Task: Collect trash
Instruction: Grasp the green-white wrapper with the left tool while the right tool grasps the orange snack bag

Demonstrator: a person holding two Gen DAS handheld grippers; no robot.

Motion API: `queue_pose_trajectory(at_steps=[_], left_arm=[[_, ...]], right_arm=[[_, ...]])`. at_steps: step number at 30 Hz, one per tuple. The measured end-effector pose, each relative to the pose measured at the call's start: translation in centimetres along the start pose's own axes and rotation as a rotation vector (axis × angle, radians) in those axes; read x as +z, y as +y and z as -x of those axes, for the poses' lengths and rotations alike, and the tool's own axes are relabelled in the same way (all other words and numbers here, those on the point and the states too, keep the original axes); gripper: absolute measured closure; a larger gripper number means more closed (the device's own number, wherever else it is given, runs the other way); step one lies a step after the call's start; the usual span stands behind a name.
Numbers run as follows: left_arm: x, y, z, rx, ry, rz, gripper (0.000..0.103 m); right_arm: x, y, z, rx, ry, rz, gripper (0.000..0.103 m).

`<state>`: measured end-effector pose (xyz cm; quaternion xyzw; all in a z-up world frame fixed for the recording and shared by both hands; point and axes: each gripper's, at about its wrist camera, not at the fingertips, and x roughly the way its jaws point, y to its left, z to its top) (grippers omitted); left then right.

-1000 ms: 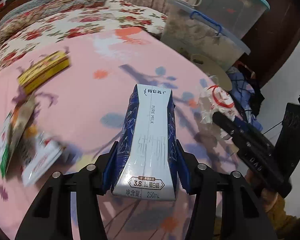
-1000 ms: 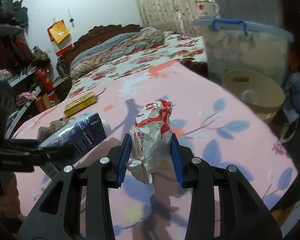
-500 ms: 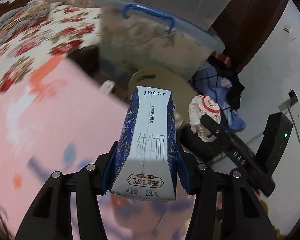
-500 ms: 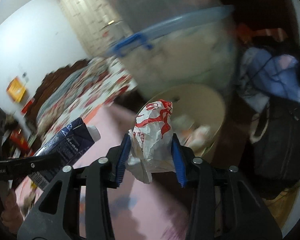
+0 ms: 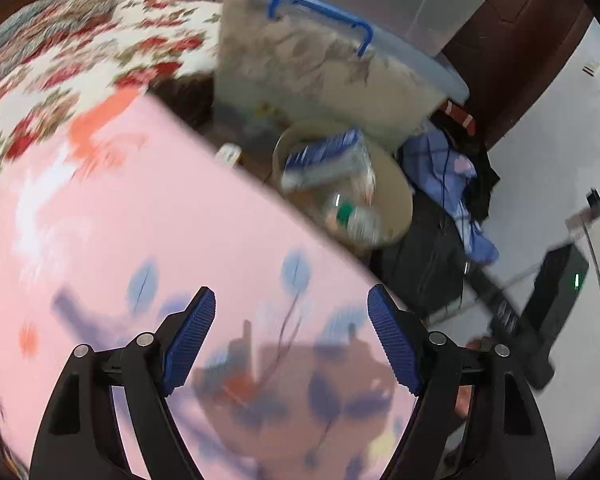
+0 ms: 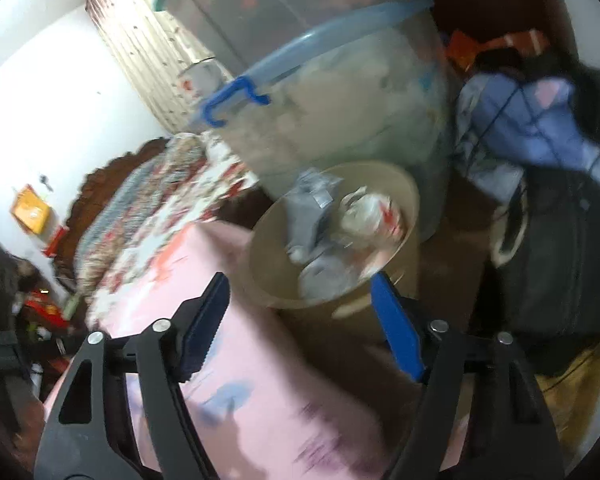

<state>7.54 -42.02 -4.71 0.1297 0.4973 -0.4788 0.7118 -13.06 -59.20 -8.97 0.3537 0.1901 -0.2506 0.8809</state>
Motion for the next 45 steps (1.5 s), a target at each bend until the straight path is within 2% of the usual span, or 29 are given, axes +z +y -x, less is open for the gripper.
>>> queue_pose_trajectory(at_steps=[3,8,10,12,14,16,19,21,23,27,31,33,34,35,38,40,42,45], left_arm=[[-5.6,1.2,3.0,0.017,0.005,-0.022,0.029],[-14.5,4.7,8.6,0.092,-0.029,-0.008,0.029],[-16.9,6.9,11.0,0.143,-0.060,0.037,0.029],[-19.3,10.2,14.2,0.209,-0.118,0.126,0.029],[-21.2,13.1,16.6,0.232,-0.158,0.218,0.029],[-22.9,16.8,18.5,0.223,-0.184,0.345,0.029],[-25.7,22.6,20.8,0.169,-0.238,0.560,0.029],[-26.7,24.7,21.9,0.151,-0.270,0.626,0.029],[-27.5,26.4,22.6,0.155,-0.298,0.672,0.029],[-28.1,27.4,22.9,0.163,-0.323,0.692,0.029],[-29.6,28.2,23.1,0.169,-0.333,0.706,0.028],[-30.3,28.8,23.2,0.178,-0.336,0.718,0.028],[-30.6,29.0,23.4,0.183,-0.338,0.723,0.028],[-30.8,29.3,23.6,0.188,-0.342,0.726,0.028],[-31.4,29.6,24.0,0.182,-0.354,0.733,0.025],[-31.7,29.8,24.2,0.171,-0.363,0.738,0.020],[-32.0,29.8,24.3,0.150,-0.371,0.744,0.020],[-32.4,29.8,24.1,0.113,-0.373,0.757,0.017]], right_arm=[[-2.1,2.3,0.4,0.069,0.043,0.013,0.041],[-6.2,8.2,-1.3,0.190,0.190,0.096,0.062],[-8.0,11.1,-2.3,0.247,0.269,0.137,0.062],[-9.7,13.7,-2.9,0.300,0.333,0.167,0.062],[-11.4,16.3,-3.3,0.345,0.390,0.201,0.062],[-13.0,19.1,-3.7,0.392,0.445,0.235,0.062],[-14.9,23.1,-4.2,0.463,0.525,0.261,0.060],[-15.9,25.7,-4.6,0.498,0.561,0.293,0.060],[-17.2,29.3,-5.4,0.536,0.614,0.350,0.054],[-19.2,34.3,-7.5,0.553,0.699,0.406,0.051],[-22.3,38.5,-10.4,0.511,0.787,0.501,0.051],[-23.9,39.7,-11.5,0.507,0.846,0.511,0.063],[-24.6,40.3,-11.7,0.512,0.865,0.525,0.075],[-25.1,40.8,-11.6,0.513,0.863,0.541,0.083],[-25.7,42.5,-9.1,0.574,0.798,0.607,0.089],[-25.9,43.2,-7.0,0.612,0.752,0.673,0.089],[-26.3,43.9,-5.3,0.634,0.718,0.733,0.089],[-27.0,44.1,-4.1,0.658,0.740,0.748,0.089]])
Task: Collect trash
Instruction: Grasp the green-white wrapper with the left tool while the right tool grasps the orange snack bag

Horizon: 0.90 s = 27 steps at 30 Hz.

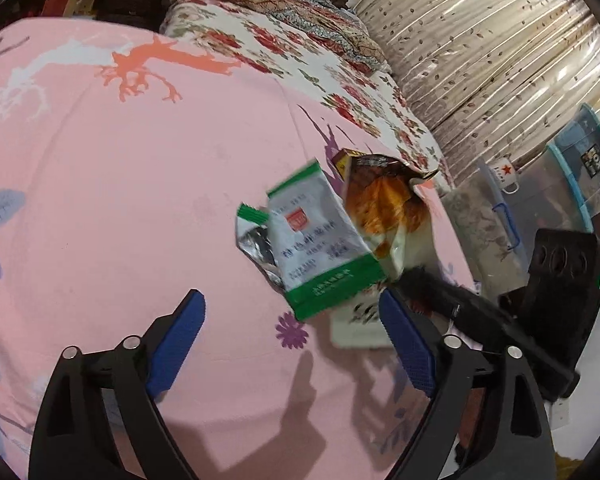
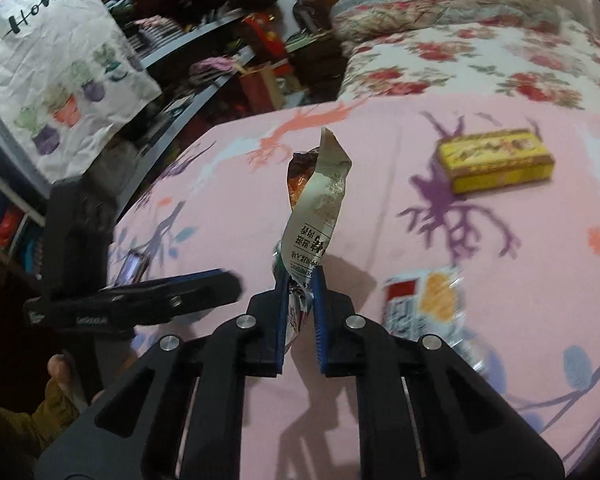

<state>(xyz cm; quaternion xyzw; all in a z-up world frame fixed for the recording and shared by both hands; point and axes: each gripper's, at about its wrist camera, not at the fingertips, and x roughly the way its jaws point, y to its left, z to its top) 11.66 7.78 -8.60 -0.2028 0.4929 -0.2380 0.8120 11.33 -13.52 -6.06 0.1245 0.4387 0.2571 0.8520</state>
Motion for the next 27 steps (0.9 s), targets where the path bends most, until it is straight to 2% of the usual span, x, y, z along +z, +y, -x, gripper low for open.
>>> queue_pose_trajectory(at_steps=[2,4,7,10,15,18,22,25,27], left_arm=[[-0.2,-0.1,-0.1,0.024,-0.005,0.000,0.017],[-0.3,-0.4,0.0,0.054,-0.016,-0.020,0.017],[-0.5,-0.8,0.1,0.079,-0.020,-0.057,0.017],[-0.2,-0.6,0.4,0.056,-0.023,-0.044,0.016],[0.9,1.3,1.8,0.008,-0.049,0.027,0.016],[1.6,2.6,1.6,0.006,-0.046,0.062,0.017],[2.1,3.5,0.6,0.006,-0.032,0.085,0.024],[2.4,3.4,0.5,0.011,-0.034,0.084,0.024],[2.4,3.5,0.4,0.004,-0.037,0.087,0.030]], right_arm=[[-0.4,-0.2,0.3,-0.013,-0.018,-0.020,0.089],[-0.6,-1.2,0.7,0.020,-0.033,-0.078,0.089],[-0.7,-2.0,0.2,0.071,-0.005,-0.131,0.089],[-0.7,-0.6,-0.6,0.092,0.013,-0.081,0.089],[-1.2,-0.3,-2.2,0.177,0.064,-0.119,0.089],[-1.8,-1.6,-3.1,0.164,0.084,-0.178,0.089],[-2.4,-2.2,-3.2,0.146,0.088,-0.202,0.089],[-2.7,-2.4,-3.3,0.133,0.090,-0.202,0.089],[-2.7,-2.2,-3.4,0.132,0.091,-0.197,0.089]])
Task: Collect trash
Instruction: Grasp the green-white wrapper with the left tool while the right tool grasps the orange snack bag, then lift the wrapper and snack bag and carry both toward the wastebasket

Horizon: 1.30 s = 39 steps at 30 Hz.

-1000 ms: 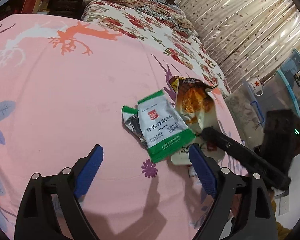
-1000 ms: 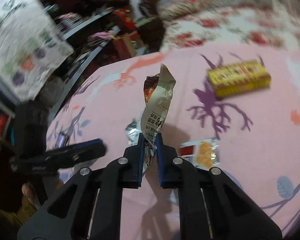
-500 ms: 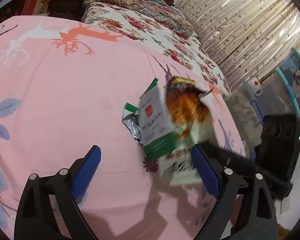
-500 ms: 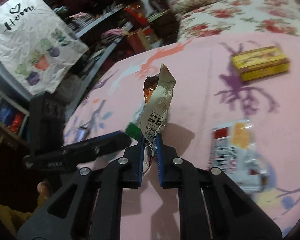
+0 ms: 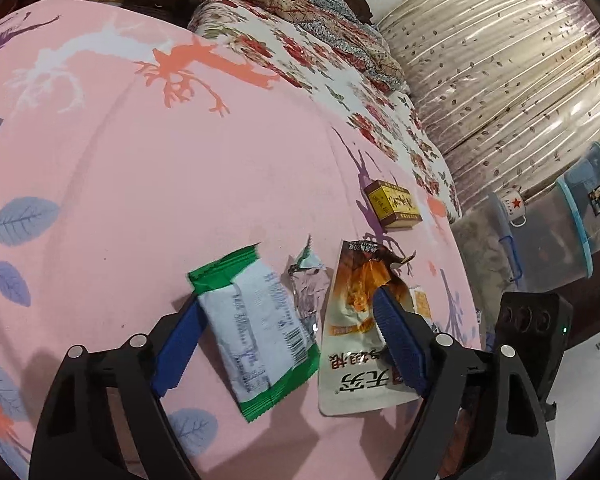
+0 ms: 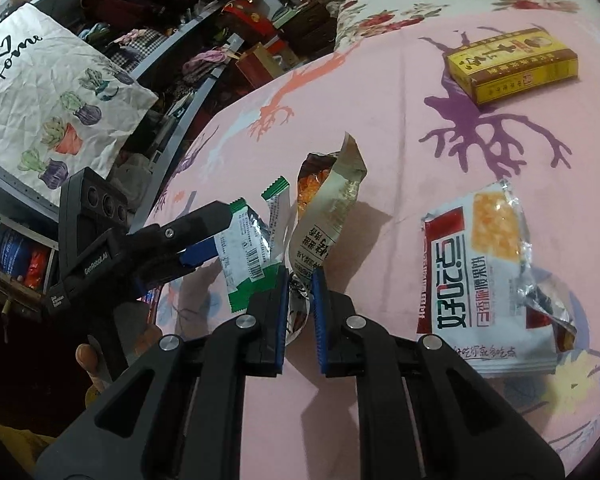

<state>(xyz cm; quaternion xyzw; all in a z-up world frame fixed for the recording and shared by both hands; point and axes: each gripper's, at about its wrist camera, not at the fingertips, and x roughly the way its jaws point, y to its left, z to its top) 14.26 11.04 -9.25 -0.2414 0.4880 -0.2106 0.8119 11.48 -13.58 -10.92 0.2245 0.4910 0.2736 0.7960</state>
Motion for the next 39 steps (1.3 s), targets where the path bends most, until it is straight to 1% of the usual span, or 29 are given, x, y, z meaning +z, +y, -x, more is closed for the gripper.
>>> queue_pose_trajectory(at_steps=[2,3,4,5,6,8,12,17,20,24,28,31,34,39], left_arm=[[-0.2,-0.2,-0.4,-0.005,0.022,-0.003,0.051],[-0.3,-0.1,-0.7,-0.012,0.035,0.000,0.059],[-0.5,-0.3,-1.1,-0.027,0.061,0.003,0.075],[-0.6,-0.3,-1.4,-0.029,0.074,0.002,0.089],[-0.8,-0.4,-1.6,-0.028,0.081,0.000,0.096],[-1.3,-0.6,-1.4,-0.017,0.074,-0.007,0.101],[-1.6,-0.8,0.1,-0.050,0.045,0.000,0.101],[-2.0,-2.6,2.2,-0.137,0.022,-0.019,0.101],[-2.5,-4.9,2.5,-0.182,0.026,-0.071,0.101],[-3.9,-8.6,1.5,-0.231,0.063,-0.163,0.101],[-5.8,-12.2,-0.8,-0.257,0.137,-0.251,0.101],[-7.0,-14.4,-2.8,-0.252,0.191,-0.303,0.101],[-7.9,-15.9,-4.1,-0.253,0.223,-0.339,0.101],[-8.8,-18.0,-6.2,-0.239,0.278,-0.382,0.101]], right_arm=[[0.0,0.2,-0.1,-0.004,-0.001,0.006,0.089],[-0.1,0.3,-0.2,-0.005,-0.002,0.007,0.088],[-0.1,0.3,-0.2,-0.005,-0.002,0.006,0.088],[-0.2,0.3,-0.2,-0.003,-0.004,0.003,0.088],[-0.1,0.5,-0.3,-0.003,-0.004,0.001,0.088],[-0.3,0.6,0.0,-0.001,-0.010,0.001,0.088],[-1.3,2.2,2.5,-0.006,-0.082,0.086,0.089],[-3.4,2.9,7.3,-0.002,-0.195,0.147,0.089],[-5.1,1.9,10.9,-0.063,-0.283,0.158,0.089],[-6.8,-1.1,14.8,-0.127,-0.363,0.068,0.089],[-8.8,-4.8,18.3,-0.197,-0.426,-0.049,0.089],[-10.3,-7.5,20.0,-0.230,-0.444,-0.134,0.089],[-11.2,-9.2,20.8,-0.241,-0.451,-0.188,0.089],[-12.4,-10.5,21.8,-0.254,-0.475,-0.214,0.089]])
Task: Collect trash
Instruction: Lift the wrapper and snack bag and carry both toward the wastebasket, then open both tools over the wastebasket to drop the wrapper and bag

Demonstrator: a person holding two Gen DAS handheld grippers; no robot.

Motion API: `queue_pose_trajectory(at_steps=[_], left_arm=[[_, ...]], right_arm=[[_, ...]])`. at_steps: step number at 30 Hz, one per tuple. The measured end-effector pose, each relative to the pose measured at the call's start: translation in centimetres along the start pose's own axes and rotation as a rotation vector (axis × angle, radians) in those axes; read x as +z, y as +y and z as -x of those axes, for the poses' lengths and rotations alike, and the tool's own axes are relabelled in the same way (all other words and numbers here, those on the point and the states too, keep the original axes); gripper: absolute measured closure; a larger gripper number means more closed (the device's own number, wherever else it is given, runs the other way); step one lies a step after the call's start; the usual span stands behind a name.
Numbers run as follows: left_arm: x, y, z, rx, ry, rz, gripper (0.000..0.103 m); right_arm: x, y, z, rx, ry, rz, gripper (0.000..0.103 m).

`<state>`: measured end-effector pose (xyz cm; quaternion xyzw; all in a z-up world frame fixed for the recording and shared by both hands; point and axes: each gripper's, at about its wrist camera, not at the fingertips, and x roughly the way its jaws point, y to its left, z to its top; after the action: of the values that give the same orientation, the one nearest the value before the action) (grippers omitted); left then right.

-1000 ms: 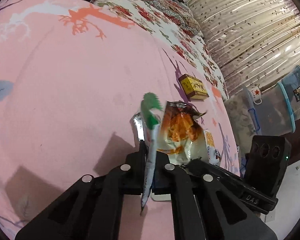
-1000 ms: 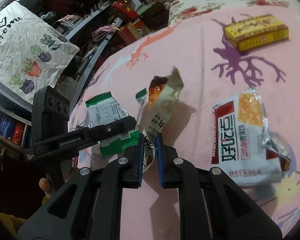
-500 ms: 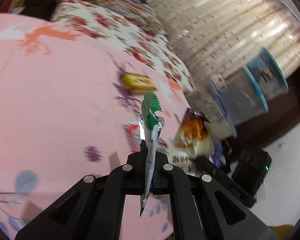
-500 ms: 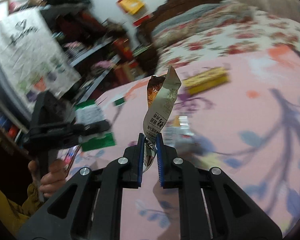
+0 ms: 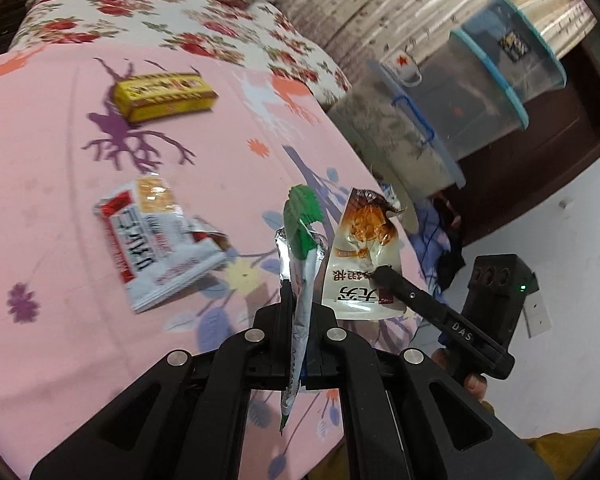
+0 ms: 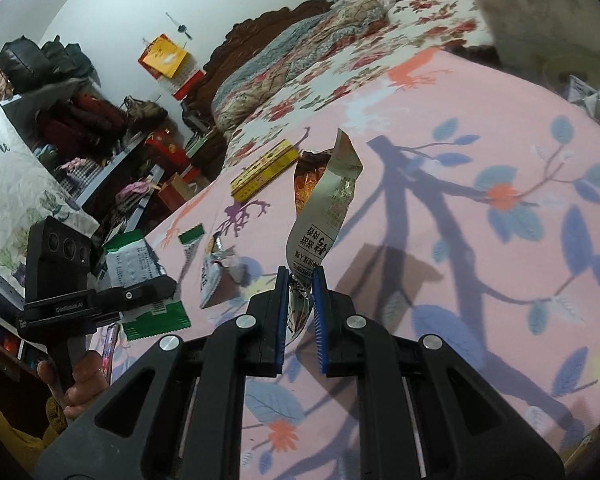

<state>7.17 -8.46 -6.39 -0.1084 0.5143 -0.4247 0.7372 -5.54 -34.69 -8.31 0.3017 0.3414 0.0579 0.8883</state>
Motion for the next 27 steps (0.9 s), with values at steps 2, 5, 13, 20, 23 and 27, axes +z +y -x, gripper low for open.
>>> queue_pose_trajectory(at_steps=[2,5,13,20,23,27], left_arm=[[0.4,-1.1,-1.5,0.011,0.033,-0.023,0.101],[1.4,-3.0,-4.0,0.026,0.082,-0.066,0.101],[6.7,-10.9,-12.1,-0.008,0.189,-0.208,0.101],[13.1,-22.8,-23.2,-0.015,0.259,-0.434,0.101],[15.2,-26.7,-28.2,-0.024,0.287,-0.482,0.101],[16.9,-30.0,-34.0,-0.046,0.311,-0.482,0.099]], right_arm=[[0.0,-0.4,0.3,-0.012,-0.017,-0.007,0.089],[0.3,-2.6,1.2,-0.019,-0.048,-0.053,0.089],[3.1,-10.7,7.3,-0.130,-0.223,-0.179,0.089],[8.8,-19.3,13.1,-0.417,-0.409,-0.208,0.089],[11.1,-22.2,13.6,-0.557,-0.411,-0.164,0.089],[13.9,-26.1,12.1,-0.692,-0.320,-0.080,0.088]])
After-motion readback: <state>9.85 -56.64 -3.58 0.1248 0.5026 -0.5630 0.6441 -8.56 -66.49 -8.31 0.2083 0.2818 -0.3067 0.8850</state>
